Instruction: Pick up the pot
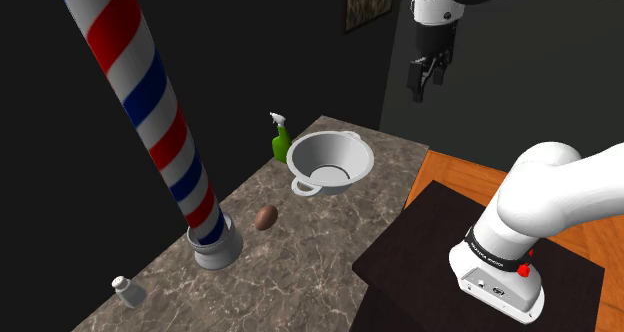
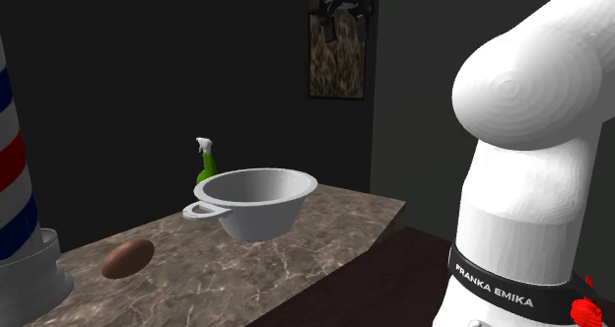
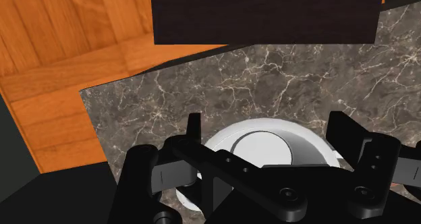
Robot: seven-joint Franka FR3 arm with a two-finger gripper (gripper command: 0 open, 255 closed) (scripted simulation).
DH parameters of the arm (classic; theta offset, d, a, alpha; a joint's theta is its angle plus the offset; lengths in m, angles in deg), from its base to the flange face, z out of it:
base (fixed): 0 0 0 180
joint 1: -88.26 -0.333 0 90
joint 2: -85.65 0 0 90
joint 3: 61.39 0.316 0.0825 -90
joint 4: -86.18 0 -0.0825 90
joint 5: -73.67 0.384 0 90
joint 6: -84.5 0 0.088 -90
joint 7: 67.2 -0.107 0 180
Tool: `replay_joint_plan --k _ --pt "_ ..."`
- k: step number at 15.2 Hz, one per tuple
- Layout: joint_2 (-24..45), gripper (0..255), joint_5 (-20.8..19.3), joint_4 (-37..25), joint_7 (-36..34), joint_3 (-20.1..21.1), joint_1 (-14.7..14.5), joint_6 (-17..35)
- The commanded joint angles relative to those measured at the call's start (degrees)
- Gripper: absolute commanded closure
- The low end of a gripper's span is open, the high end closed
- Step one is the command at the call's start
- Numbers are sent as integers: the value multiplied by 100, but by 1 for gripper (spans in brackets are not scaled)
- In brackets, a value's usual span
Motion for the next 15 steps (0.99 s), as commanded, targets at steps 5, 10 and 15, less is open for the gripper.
replay_joint_plan --k 5,10,15 --pt "495 0 168 201 -462 274 -22 659" --pt "1286 0 291 265 -1031 603 -38 1469" --pt "2232 0 294 117 -1605 915 -20 2218"
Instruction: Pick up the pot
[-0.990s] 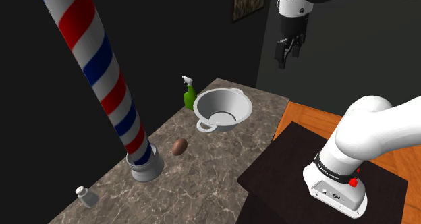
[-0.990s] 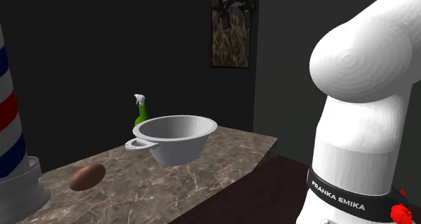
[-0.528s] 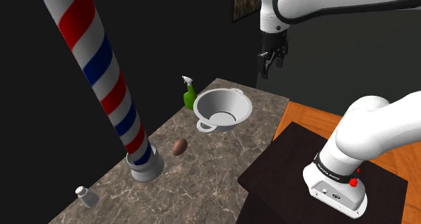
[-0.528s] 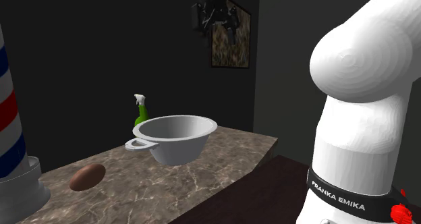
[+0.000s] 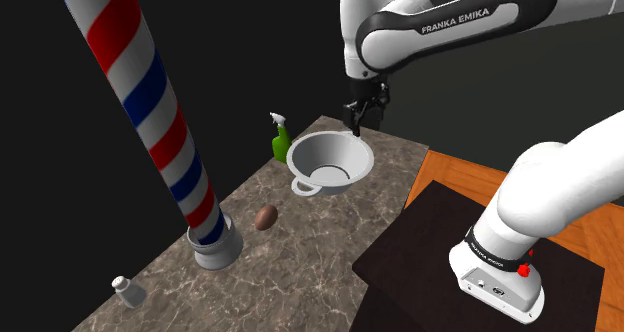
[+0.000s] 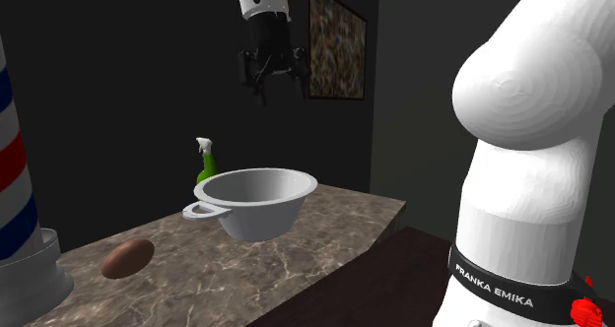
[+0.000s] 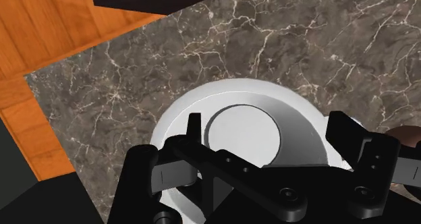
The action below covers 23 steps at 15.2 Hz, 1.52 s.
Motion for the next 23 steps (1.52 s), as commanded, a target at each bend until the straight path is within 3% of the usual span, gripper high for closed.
replay_joint_plan --k 1,12,23 --pt "401 0 -27 -87 -232 113 17 299" --pt "2853 0 -628 -1238 -1595 536 4 1394" --pt "5339 0 -1358 -3290 -2621 371 -425 1606"
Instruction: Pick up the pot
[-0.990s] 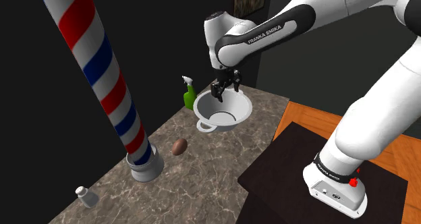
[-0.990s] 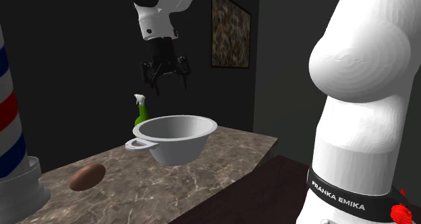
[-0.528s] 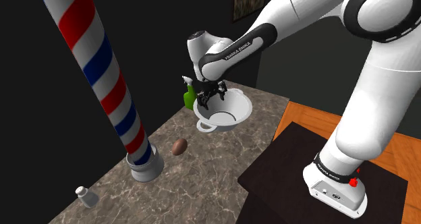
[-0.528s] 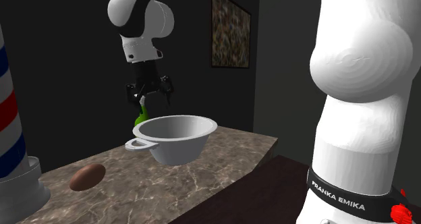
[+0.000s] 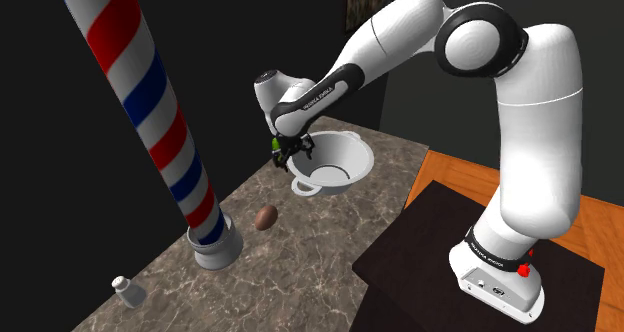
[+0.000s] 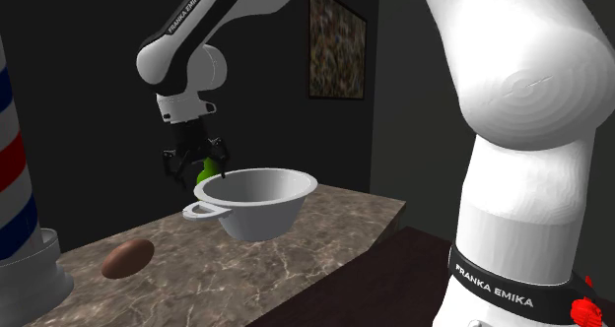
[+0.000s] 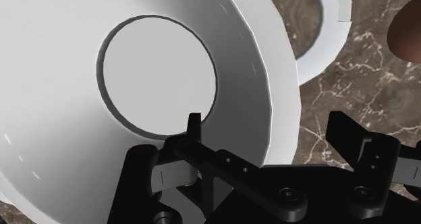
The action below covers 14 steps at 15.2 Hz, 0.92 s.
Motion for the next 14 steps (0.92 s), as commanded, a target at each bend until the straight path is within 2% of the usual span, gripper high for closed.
replay_joint_plan --k 1,9,10,14 --pt "222 0 -54 -174 -63 -35 -42 36" --pt "540 0 -178 -122 -176 -103 -82 389" --pt "551 255 -178 -140 -178 -104 -86 382" --pt "541 255 -178 -124 -177 -103 -83 389"
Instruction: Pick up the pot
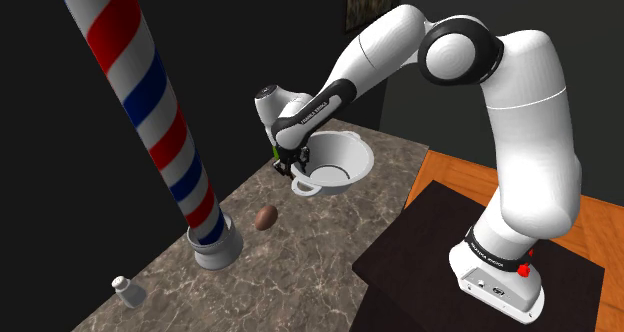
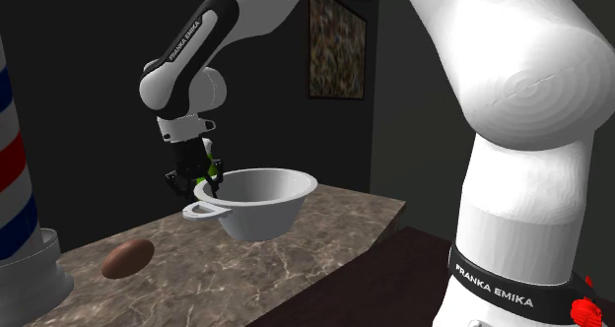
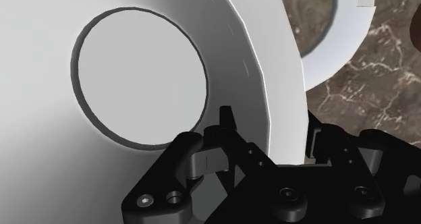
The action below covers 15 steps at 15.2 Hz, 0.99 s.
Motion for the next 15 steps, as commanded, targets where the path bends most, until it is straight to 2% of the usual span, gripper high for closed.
replay_joint_plan --k 1,5,15 --pt "8 255 2 4 0 2 -2 3" --pt "6 255 2 8 0 2 -1 6" --pt "-464 255 187 -92 172 99 56 -539"
